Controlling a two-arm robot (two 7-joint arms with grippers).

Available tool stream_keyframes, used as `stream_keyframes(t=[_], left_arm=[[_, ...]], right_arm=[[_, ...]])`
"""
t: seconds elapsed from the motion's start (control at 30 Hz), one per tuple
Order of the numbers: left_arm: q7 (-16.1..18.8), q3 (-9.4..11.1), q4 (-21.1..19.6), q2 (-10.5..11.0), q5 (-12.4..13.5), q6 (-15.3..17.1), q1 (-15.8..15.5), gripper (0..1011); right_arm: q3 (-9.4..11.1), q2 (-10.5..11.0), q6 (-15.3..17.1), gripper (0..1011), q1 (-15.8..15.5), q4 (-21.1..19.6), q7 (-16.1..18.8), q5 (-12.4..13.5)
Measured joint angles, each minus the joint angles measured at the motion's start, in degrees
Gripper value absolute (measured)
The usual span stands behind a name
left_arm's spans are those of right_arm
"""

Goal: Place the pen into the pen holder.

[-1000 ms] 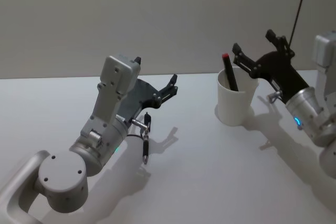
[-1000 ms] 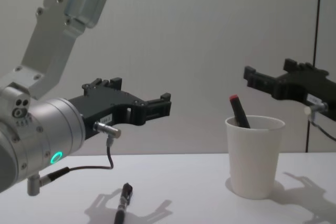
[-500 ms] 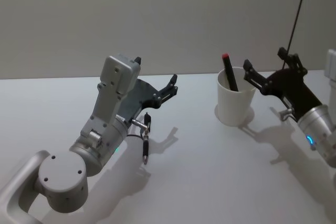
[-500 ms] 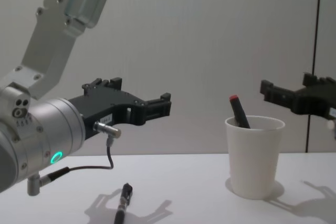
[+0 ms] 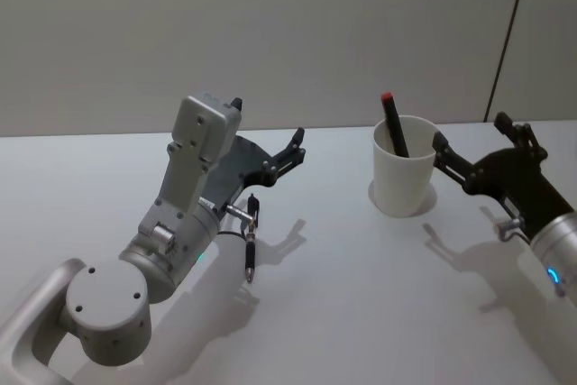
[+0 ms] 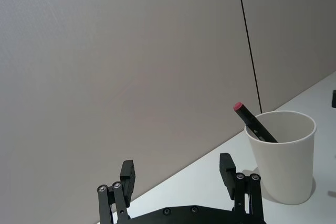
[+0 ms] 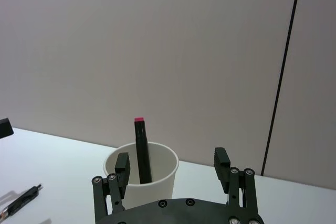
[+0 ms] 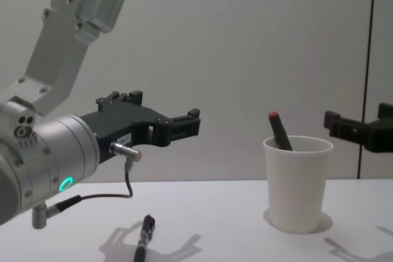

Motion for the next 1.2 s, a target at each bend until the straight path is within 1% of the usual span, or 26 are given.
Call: stream_keyframes(t=[0.03,0.17,0.37,1.0,1.2], left_arm=[[0.00,0.00,0.00,0.00,0.00,0.00,0.00,1001],[0.00,0.00,0.00,0.00,0.00,0.00,0.00,1001],[0.00,0.00,0.00,-0.01,0.00,0.00,0.00,1001],[-0.02,0.00,0.00,-0.01,0.00,0.01,0.00,1001],[-0.89,-0.23,0.00,0.04,-0.72,0.55,-0.03,1001]], right_arm=[[0.08,0.33,0.69,1001,-0.83,-1.12,-0.43,0.10],[0.22,1.02,2.18,1002,-2.64,-3.49,-1.43,0.33],[0.36,1.70,3.61,1001,-4.37,-5.72,-2.40,0.54],[0.39,1.78,3.86,1001,-4.66,-6.09,-2.56,0.58],[0.39,1.78,3.85,1002,-4.66,-6.09,-2.54,0.56]])
